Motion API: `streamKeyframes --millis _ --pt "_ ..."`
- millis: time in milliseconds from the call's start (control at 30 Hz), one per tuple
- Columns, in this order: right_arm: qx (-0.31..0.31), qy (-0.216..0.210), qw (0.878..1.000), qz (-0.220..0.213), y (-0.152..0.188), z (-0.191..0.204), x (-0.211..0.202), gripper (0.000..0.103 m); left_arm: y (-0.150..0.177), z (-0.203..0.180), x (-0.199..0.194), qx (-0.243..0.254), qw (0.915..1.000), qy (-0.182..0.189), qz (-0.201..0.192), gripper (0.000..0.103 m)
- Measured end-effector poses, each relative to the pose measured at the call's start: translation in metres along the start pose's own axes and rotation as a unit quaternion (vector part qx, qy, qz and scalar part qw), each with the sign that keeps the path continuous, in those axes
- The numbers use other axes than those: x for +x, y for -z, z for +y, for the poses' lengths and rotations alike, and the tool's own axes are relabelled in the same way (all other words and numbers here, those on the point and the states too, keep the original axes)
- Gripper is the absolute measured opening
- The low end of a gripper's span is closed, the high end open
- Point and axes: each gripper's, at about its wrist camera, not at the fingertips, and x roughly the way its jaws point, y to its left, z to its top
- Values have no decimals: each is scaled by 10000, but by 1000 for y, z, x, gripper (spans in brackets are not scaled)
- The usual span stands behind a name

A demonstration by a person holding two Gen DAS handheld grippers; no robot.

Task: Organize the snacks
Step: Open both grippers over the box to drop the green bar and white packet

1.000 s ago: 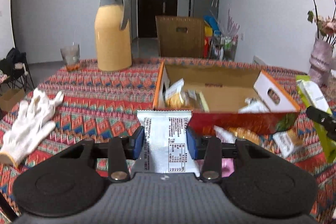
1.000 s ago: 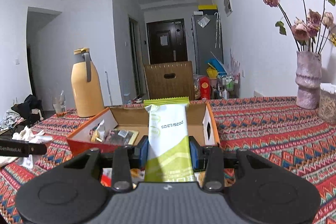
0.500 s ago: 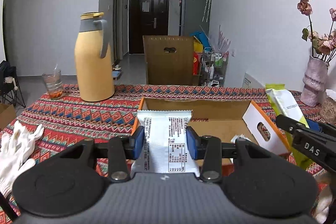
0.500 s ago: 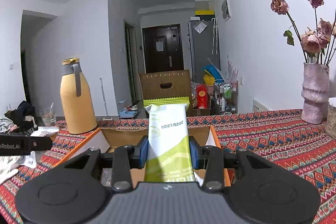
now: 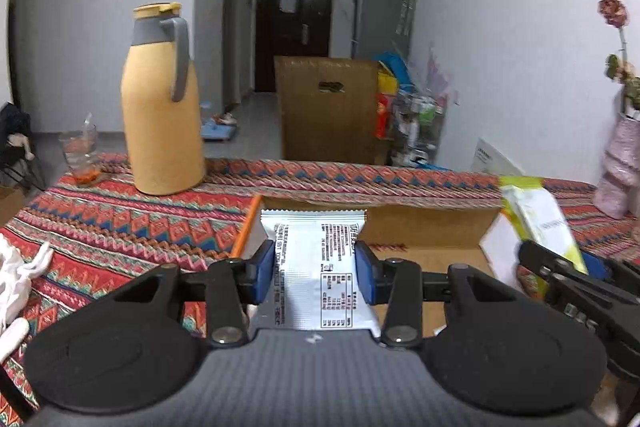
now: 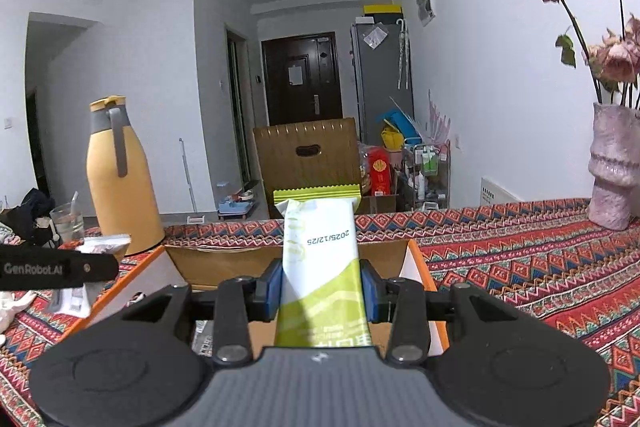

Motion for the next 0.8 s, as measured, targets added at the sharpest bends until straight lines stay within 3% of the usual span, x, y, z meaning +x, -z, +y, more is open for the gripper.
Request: streamKeyframes --millis 300,633,700,767,800 --pt "-19 51 9997 236 13 -2 24 38 17 6 37 68 9994 -230 231 42" --pt "-29 79 9993 360 19 2 33 40 24 8 42 41 9995 -81 305 43" --pt "-13 110 9993 367 19 1 34 41 24 8 39 32 9997 -61 255 52" --pt "-2 166 9992 377 19 0 33 58 23 8 38 -7 9997 -67 223 65" --pt "31 208 9991 361 19 -1 32 74 23 9 37 -22 9998 -92 194 69"
